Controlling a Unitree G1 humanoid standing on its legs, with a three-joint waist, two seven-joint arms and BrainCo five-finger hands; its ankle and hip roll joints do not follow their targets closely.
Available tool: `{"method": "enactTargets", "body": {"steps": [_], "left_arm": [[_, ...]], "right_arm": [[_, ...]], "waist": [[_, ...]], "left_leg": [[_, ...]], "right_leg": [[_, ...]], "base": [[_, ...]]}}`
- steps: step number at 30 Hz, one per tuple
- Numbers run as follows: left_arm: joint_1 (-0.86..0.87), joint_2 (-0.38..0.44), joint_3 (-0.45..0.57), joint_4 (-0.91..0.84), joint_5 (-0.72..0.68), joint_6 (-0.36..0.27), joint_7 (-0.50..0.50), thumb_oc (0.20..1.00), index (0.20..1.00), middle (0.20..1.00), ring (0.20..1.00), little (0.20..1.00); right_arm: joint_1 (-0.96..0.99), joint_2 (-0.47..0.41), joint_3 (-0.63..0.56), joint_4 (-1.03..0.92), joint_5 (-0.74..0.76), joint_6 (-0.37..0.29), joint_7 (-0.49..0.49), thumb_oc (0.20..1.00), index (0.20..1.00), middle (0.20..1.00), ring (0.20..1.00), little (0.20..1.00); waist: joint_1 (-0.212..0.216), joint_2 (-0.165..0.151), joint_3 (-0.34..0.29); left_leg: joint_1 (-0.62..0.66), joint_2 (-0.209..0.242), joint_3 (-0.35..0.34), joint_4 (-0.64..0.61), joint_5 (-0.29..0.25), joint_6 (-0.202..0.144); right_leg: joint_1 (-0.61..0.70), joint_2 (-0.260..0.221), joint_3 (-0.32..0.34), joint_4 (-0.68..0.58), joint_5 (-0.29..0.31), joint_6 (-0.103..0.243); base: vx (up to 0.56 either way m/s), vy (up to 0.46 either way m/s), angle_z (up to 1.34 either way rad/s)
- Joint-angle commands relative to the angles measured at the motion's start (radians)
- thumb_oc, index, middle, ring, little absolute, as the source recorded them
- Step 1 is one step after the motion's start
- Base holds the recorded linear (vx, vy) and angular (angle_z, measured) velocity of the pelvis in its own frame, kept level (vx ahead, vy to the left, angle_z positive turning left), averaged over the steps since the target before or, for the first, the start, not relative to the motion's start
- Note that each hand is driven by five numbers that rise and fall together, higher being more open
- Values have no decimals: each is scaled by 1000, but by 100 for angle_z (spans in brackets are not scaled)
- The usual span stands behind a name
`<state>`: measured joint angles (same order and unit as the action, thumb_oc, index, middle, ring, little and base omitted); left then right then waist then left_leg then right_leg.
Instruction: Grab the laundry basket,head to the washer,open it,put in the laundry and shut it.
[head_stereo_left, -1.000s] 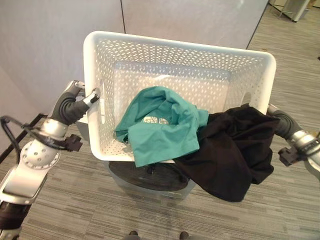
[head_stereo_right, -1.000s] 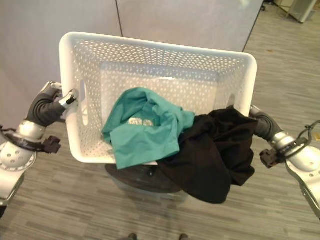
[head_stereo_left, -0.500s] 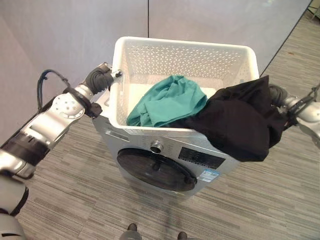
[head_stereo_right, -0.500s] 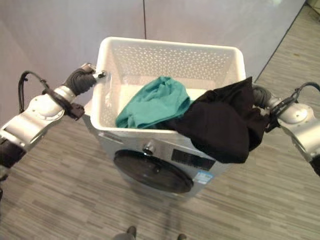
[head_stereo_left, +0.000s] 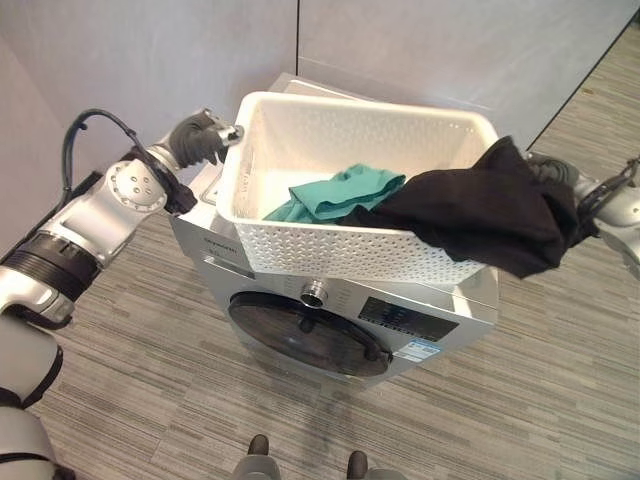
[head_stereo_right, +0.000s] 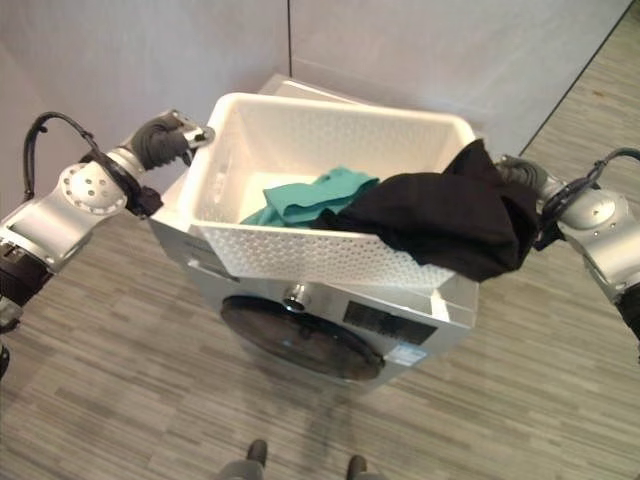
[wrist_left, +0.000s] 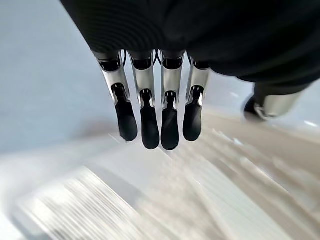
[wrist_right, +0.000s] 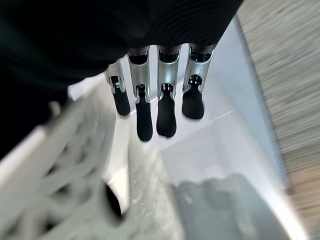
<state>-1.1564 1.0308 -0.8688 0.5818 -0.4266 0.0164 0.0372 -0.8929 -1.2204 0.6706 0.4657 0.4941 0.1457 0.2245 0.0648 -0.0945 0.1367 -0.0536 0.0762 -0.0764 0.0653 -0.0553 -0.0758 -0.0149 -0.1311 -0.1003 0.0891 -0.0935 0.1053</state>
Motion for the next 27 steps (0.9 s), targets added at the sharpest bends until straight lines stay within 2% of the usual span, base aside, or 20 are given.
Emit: {"method": "enactTargets", "body": {"steps": [1, 4, 5, 6, 7, 8, 10, 13, 14, 15, 16, 17, 18, 19, 21, 22, 23, 25, 27], "left_arm": [[-137, 13, 40, 135, -17, 0, 21, 1000, 1000, 1000, 1000, 1000], [-176, -22, 7, 241, -3, -2, 18, 1000, 1000, 1000, 1000, 1000], [-229, -64, 12, 337, -16, -19, 62, 1000, 1000, 1000, 1000, 1000], [-238, -71, 35, 337, -26, -29, 89, 1000, 1000, 1000, 1000, 1000], [-246, -73, 56, 325, -22, -45, 122, 1000, 1000, 1000, 1000, 1000], [-221, -46, 132, 235, -11, -79, 192, 1000, 1000, 1000, 1000, 1000], [-185, -26, 180, 181, -9, -87, 206, 1000, 1000, 1000, 1000, 1000], [9, 72, 369, -27, 10, -113, 246, 1000, 1000, 1000, 1000, 1000], [10, 72, 370, -28, 11, -113, 246, 1000, 1000, 1000, 1000, 1000], [163, 117, 501, -133, 66, -118, 265, 1000, 1000, 1000, 1000, 1000], [259, 126, 586, -182, 95, -116, 275, 1000, 1000, 1000, 1000, 1000], [337, 130, 653, -224, 115, -119, 278, 1000, 1000, 1000, 1000, 1000], [352, 129, 665, -233, 117, -116, 278, 1000, 1000, 1000, 1000, 1000], [600, 99, 883, -354, 161, -109, 292, 1000, 1000, 1000, 1000, 1000], [814, 31, 1067, -463, 206, -98, 299, 1000, 1000, 1000, 1000, 1000], [819, 30, 1071, -466, 206, -97, 298, 1000, 1000, 1000, 1000, 1000], [985, -57, 1211, -518, 273, -84, 322, 1000, 1000, 1000, 1000, 1000], [1134, -135, 1330, -549, 317, -61, 340, 1000, 1000, 1000, 1000, 1000], [1262, -195, 1411, -548, 372, -40, 339, 1000, 1000, 1000, 1000, 1000]], "right_arm": [[-93, -60, -5, 127, -29, 12, -36, 1000, 1000, 1000, 1000, 1000], [-157, -8, 7, 266, -4, 8, -70, 1000, 1000, 1000, 1000, 1000], [-225, 56, -29, 353, 72, -23, -136, 1000, 1000, 1000, 1000, 1000], [-234, 78, -57, 378, 103, -40, -164, 1000, 1000, 1000, 1000, 1000], [-246, 96, -81, 389, 136, -59, -189, 1000, 1000, 1000, 1000, 1000], [-229, 106, -151, 347, 191, -91, -228, 1000, 1000, 1000, 1000, 1000], [-200, 102, -190, 306, 213, -113, -237, 1000, 1000, 1000, 1000, 1000], [-39, 72, -388, 160, 262, -179, -282, 1000, 1000, 1000, 1000, 1000], [-37, 72, -389, 159, 262, -179, -282, 1000, 1000, 1000, 1000, 1000], [119, 61, -539, 51, 259, -207, -298, 1000, 1000, 1000, 1000, 1000], [215, 69, -628, 1, 249, -220, -309, 1000, 1000, 1000, 1000, 1000], [281, 75, -693, -38, 235, -232, -319, 1000, 1000, 1000, 1000, 1000], [291, 75, -699, -47, 233, -230, -320, 1000, 1000, 1000, 1000, 1000], [508, 122, -896, -175, 164, -234, -346, 1000, 1000, 1000, 1000, 1000], [685, 184, -1056, -293, 66, -229, -374, 1000, 1000, 1000, 1000, 1000], [687, 185, -1057, -295, 66, -228, -375, 1000, 1000, 1000, 1000, 1000], [829, 273, -1163, -393, -47, -215, -392, 1000, 1000, 1000, 1000, 1000], [958, 370, -1244, -464, -118, -187, -393, 1000, 1000, 1000, 1000, 1000], [1058, 464, -1271, -498, -189, -165, -375, 1000, 1000, 1000, 1000, 1000]], "waist": [[9, -6, -15], [5, -1, -19], [-2, 7, -23], [-3, 8, -23], [-4, 8, -24], [-9, 6, -25], [-13, 4, -29], [-16, 3, -39], [-16, 3, -39], [-18, 3, -44], [-19, 3, -46], [-19, 0, -45], [-19, 2, -47], [-20, 2, -52], [-23, 2, -53], [-23, 3, -54], [-24, 0, -51], [-28, -2, -61], [-30, -5, -55]], "left_leg": [[-2, 48, -35, 67, -65, 11], [5, 47, -32, 57, -60, 10], [12, 47, -31, 48, -56, 9], [13, 47, -31, 45, -56, 8], [15, 47, -31, 41, -56, 8], [20, 49, -28, 35, -59, 6], [16, 47, -27, 33, -53, 7], [26, 48, -23, 28, -61, 7], [26, 48, -23, 28, -61, 7], [30, 47, -24, 28, -64, 8], [32, 47, -25, 28, -67, 9], [31, 45, -25, 29, -67, 10], [35, 46, -25, 29, -71, 10], [38, 44, -26, 28, -76, 15], [41, 41, -27, 28, -82, 20], [42, 42, -27, 28, -83, 20], [37, 35, -27, 35, -86, 28], [38, 31, -24, 44, -101, 33], [32, 23, -21, 57, -108, 41]], "right_leg": [[48, -87, -52, 24, 41, 60], [51, -88, -51, 21, 44, 61], [51, -87, -48, 19, 46, 61], [50, -86, -46, 19, 45, 61], [49, -85, -42, 18, 44, 61], [46, -81, -36, 19, 37, 59], [38, -81, -31, 19, 39, 57], [38, -78, -20, 21, 31, 55], [38, -78, -20, 21, 31, 55], [41, -78, -17, 21, 30, 55], [42, -79, -15, 21, 29, 55], [41, -80, -13, 20, 32, 54], [45, -79, -12, 21, 29, 54], [47, -81, -10, 20, 30, 53], [50, -83, -6, 18, 37, 53], [50, -82, -6, 18, 36, 53], [47, -88, 1, 13, 48, 52], [50, -89, 10, 8, 52, 52], [46, -94, 21, 3, 65, 52]], "base": [[1, 27, 4], [0, 19, 12], [-2, 19, 15], [-2, 13, 10], [0, 0, 0], [0, 0, 0], [0, 0, 0], [7, 0, -15], [19, 1, -14], [21, 2, -11], [16, 6, -8], [14, 3, -6], [23, 17, -7], [34, 19, -8], [19, 25, -5], [-9, 40, -4], [-15, 47, -4], [-11, 49, -7], [-27, 42, -7]]}}
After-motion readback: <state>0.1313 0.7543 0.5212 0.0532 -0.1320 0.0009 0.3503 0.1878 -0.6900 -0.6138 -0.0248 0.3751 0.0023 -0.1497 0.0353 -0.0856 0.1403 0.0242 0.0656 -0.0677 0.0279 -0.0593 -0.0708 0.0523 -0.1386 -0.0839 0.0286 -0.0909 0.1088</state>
